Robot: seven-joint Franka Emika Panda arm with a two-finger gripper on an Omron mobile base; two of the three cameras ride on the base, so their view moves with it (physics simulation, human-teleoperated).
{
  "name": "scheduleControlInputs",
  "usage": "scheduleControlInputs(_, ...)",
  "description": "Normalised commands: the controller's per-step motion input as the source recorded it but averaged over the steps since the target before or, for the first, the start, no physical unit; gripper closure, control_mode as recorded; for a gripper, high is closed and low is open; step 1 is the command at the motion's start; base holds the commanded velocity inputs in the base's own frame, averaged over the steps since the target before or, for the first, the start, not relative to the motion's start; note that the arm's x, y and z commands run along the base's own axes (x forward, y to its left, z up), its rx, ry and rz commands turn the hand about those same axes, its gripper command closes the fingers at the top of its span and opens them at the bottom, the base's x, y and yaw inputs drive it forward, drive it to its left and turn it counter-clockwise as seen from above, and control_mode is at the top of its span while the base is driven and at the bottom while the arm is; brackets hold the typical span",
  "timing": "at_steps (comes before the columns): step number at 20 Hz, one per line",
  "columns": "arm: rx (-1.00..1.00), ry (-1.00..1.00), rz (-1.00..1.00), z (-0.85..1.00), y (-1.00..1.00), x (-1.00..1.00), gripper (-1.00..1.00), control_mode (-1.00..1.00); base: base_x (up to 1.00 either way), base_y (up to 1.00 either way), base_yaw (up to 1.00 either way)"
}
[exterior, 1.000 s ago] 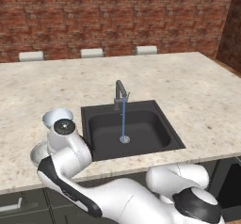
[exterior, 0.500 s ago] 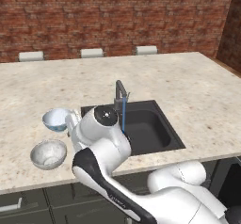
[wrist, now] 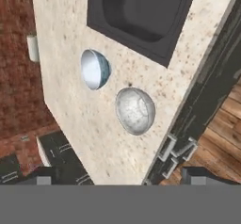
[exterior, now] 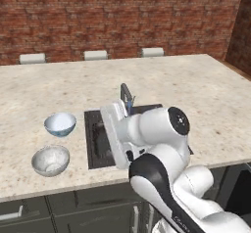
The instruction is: Rinse each bowl for a few seconds and place them down in the sink or on the counter.
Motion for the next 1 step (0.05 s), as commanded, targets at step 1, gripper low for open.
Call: scheduleControlInputs(1,0.13,-0.16,0.07,0.83,-0.67,-0.41,-1.00,-1.00,0.00,0.00,0.00)
